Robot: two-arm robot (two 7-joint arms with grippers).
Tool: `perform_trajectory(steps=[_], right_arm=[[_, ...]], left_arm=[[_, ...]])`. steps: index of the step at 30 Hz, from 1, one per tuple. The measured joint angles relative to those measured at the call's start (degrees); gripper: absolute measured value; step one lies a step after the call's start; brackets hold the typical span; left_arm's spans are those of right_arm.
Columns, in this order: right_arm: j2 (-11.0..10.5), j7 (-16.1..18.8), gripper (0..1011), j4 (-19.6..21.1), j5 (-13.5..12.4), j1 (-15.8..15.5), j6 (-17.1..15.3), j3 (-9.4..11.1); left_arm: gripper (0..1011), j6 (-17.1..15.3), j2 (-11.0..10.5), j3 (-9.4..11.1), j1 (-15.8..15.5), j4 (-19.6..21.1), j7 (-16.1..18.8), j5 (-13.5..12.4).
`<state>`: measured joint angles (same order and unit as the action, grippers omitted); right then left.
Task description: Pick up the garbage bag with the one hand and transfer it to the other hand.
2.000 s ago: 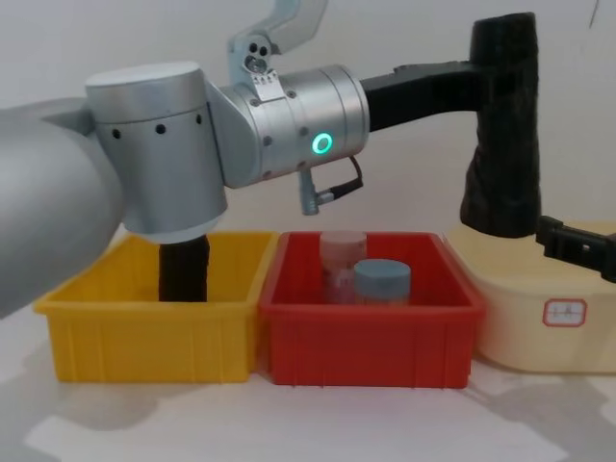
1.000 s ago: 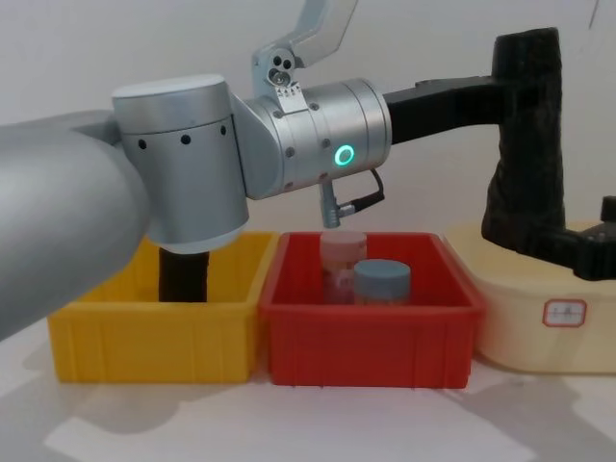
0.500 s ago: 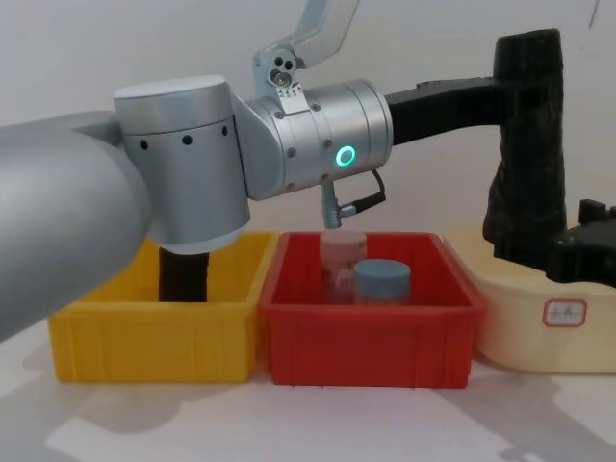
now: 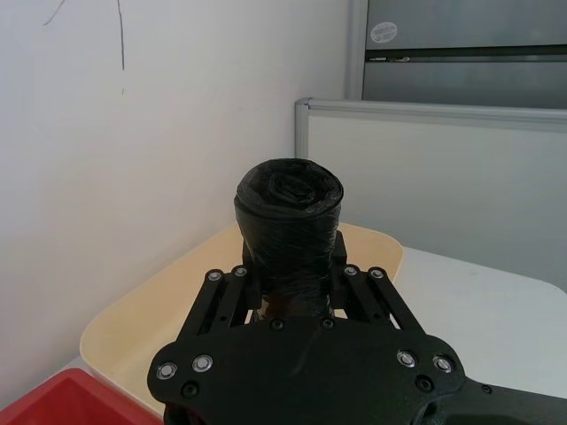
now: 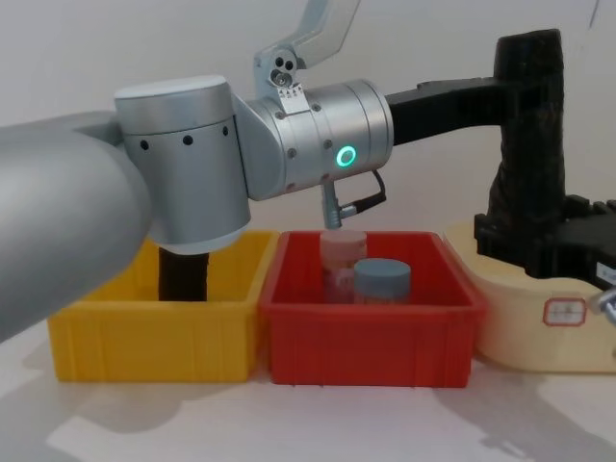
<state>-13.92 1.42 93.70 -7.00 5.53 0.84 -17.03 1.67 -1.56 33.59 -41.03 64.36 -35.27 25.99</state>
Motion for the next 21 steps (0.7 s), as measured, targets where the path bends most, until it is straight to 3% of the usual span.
perform_trajectory(steps=[5, 21], right_arm=[[0.81, -0.4, 1001, -0.9, 0.67, 0.91, -0.39, -0.12], [4.13, -2.94, 1001, -4.48, 2.37, 4.69, -5.99, 0.44]], left_arm=[[386, 0.0, 0.0, 0.0, 0.0, 0.0, 0.0, -0.01], [386, 0.01, 0.0, 0.0, 0.0, 0.0, 0.0, -0.01]])
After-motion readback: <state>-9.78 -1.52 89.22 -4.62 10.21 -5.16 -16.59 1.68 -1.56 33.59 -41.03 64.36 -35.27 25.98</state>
